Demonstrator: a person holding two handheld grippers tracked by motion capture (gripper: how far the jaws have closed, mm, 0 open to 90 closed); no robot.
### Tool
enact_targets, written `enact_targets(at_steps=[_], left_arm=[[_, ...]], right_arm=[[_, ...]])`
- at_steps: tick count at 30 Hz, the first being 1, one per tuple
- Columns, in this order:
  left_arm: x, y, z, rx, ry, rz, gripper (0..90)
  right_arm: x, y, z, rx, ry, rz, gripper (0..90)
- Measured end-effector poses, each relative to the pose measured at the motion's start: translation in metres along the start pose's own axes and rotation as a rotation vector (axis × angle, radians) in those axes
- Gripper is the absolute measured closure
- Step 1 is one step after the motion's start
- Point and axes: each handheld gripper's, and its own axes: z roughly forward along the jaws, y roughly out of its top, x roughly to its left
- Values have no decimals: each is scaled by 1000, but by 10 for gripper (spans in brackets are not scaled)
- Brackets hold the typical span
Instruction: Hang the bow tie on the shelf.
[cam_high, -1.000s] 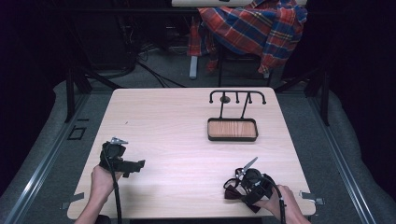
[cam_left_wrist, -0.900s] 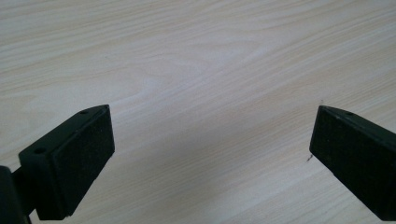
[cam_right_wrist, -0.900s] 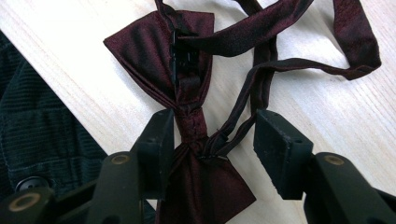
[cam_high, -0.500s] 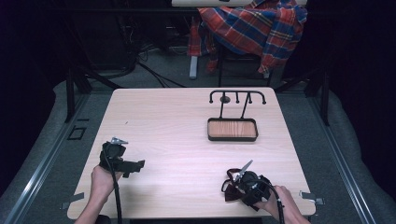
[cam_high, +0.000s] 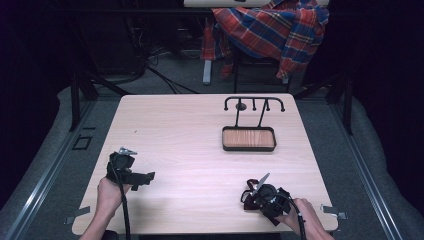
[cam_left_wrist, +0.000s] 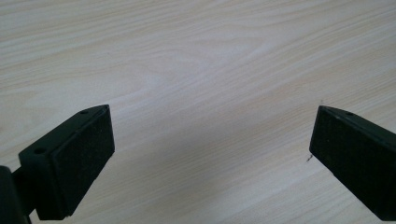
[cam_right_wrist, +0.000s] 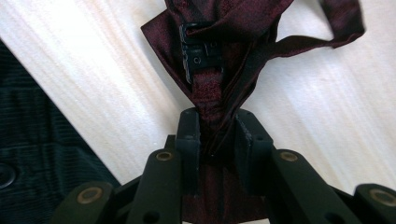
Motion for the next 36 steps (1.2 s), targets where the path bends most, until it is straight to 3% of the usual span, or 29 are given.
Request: enact_targets(at_steps=[15,22,35,36], left_arm=[[0,0,0,-2,1,3,2],[-1,0,-1,-27,-21,30,0],[-1,1,3,-6,-18,42,1],[-2,1,3,-7,-15,42,1]], right_arm=[[-16,-8,-21,-79,-123,41,735],[-27,-10,-25,-103,-133,74,735],[-48,-12,-29,-122,-163,130,734],[-51,-12,-29,-144,-163,147,734]])
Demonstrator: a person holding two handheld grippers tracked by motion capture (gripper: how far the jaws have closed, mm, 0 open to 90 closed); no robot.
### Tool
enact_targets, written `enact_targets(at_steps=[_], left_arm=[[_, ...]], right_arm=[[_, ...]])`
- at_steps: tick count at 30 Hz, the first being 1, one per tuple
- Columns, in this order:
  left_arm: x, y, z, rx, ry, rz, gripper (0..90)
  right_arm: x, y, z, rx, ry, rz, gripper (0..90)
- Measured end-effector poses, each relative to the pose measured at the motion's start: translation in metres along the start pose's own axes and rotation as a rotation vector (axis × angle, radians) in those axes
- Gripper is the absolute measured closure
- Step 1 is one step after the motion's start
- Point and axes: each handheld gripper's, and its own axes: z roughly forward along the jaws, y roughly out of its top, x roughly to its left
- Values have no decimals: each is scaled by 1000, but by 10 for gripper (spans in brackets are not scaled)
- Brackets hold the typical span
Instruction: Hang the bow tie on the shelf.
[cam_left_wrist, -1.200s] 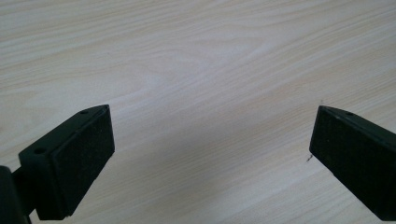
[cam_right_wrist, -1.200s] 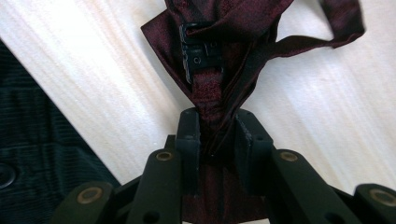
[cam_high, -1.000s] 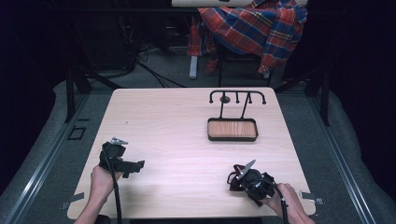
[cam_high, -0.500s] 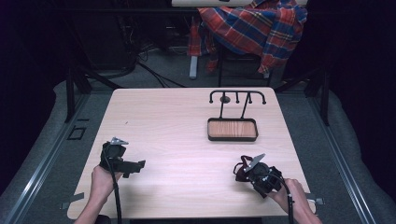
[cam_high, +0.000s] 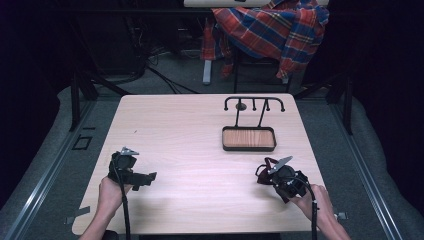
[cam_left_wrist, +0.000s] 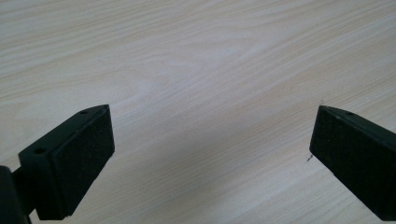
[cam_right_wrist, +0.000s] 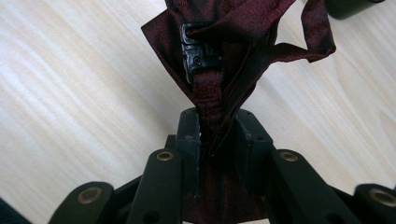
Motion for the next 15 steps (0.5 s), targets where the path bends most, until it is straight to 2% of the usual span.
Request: enact_targets(at_steps=[2,3,10,15], left_arm=[[0,-1,0,1,1,-3,1],[0,-1,0,1,1,-3,1],[5,-4,-1,3,8,-18,1],[0,0,1,4,17,6,1]], right_arm=[[-2,0,1,-14,-8,16,734],[-3,1,1,-2,-10,8,734],[-10,7,3,-7,-44,8,734],[-18,14,8,-26,-63,20,734]])
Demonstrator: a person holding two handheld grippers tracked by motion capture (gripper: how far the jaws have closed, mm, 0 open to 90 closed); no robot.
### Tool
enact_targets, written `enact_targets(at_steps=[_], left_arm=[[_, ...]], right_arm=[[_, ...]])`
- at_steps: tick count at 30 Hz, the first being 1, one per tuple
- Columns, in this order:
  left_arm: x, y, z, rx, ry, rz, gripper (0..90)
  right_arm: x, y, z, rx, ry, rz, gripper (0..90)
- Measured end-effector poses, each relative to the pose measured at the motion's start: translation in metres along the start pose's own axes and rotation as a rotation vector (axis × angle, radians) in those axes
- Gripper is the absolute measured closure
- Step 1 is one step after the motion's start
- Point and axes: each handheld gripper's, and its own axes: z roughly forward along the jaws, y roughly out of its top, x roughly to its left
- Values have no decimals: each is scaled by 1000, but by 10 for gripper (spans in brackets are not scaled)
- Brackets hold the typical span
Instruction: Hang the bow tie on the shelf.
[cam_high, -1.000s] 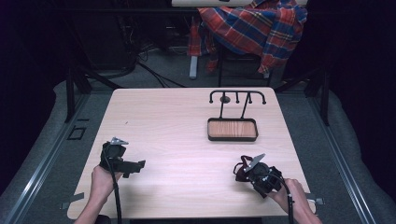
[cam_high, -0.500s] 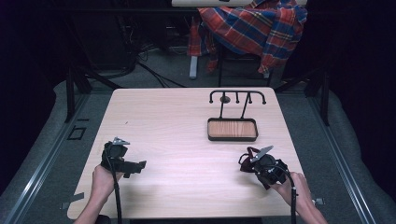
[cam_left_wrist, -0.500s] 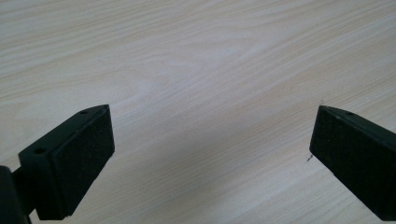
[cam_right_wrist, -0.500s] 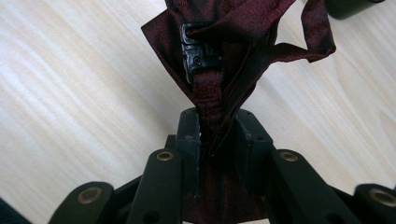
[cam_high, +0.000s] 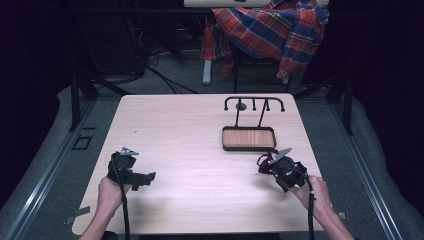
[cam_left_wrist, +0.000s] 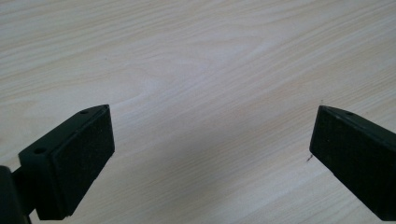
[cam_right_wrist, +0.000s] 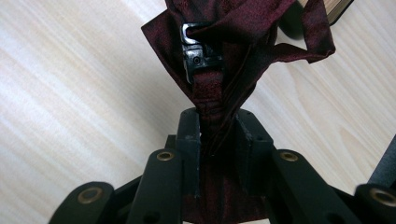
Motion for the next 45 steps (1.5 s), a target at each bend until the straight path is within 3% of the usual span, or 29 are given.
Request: enact_targets(at_steps=[11,23,31,37,38,45], left_arm=[[0,-3,-1,-1,-11,6,1],[3,-5,-1,2,-6,-5,1],[-1,-4,-1,9,-12,14,1],[0,-4,-1,9,-9,14,1],[0,-4,-1,7,-9,12,1],[2,-5,-1,9,-11,8,1]], right_arm=[[-7,1,-10,-30,-35,17,734],[-25,13,-5,-64,-62,33,733],[-32,13,-11,-77,-85,39,733],[-36,17,-18,-104,-105,39,733],[-36,18,-17,-129,-106,55,733],[-38,30,-25,-139,-133,24,733]])
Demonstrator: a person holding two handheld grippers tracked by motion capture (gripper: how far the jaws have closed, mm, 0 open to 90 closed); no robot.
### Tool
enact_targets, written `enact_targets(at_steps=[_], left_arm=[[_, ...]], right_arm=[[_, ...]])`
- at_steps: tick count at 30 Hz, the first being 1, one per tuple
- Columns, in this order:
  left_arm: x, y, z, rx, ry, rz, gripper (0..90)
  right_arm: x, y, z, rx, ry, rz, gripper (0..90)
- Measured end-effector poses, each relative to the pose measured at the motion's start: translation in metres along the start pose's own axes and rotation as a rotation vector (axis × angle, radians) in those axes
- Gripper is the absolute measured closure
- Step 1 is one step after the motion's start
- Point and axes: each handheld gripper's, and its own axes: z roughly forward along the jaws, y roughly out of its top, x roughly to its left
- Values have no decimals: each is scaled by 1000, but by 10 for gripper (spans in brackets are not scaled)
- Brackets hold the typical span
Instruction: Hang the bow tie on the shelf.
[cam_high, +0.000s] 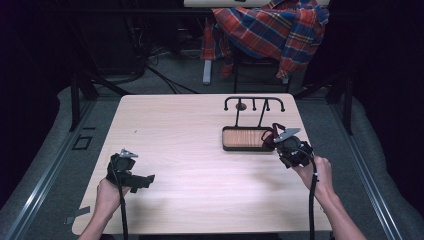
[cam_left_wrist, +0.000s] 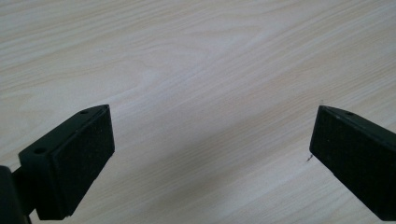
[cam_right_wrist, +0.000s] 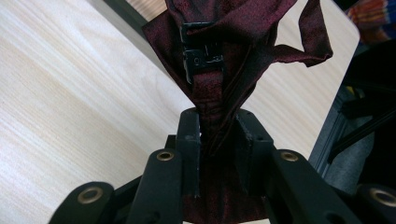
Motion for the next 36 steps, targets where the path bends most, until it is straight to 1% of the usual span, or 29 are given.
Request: enact_targets(at_steps=[1,2,4,5,6,10,15,16,24,26,28,29,35,36], left_arm=[[0,0,0,3,-3,-4,1],[0,0,0,2,-1,-4,1],[0,0,0,2,-1,-2,1],[-1,0,0,1,-1,0,1],[-1,0,1,3,-2,1,1],[-2,0,1,9,-6,1,1],[-1,0,1,6,-4,-1,1],[-1,0,1,9,-7,0,1],[-2,0,2,12,-10,0,1],[-2,1,2,12,-8,1,1],[-2,1,2,15,-10,4,1],[-3,1,3,15,-12,1,1],[-4,1,4,14,-13,9,1],[-4,1,4,17,-16,8,1]], right_arm=[[0,0,0,0,0,0,733],[0,3,-2,-12,-11,-3,733],[0,4,-3,-8,-13,-10,733],[-1,7,-5,-12,-25,-11,733],[-2,7,-6,-17,-19,-12,733],[-7,11,-10,-42,-26,2,733],[-10,15,-14,-58,-36,13,733],[-11,16,-17,-64,-51,17,733],[-10,19,-29,-88,-72,13,733],[-9,21,-32,-96,-87,7,733],[-9,22,-32,-97,-88,4,733],[-9,24,-33,-101,-108,-2,733],[-15,27,-30,-102,-114,16,733],[-19,28,-27,-100,-114,23,733]])
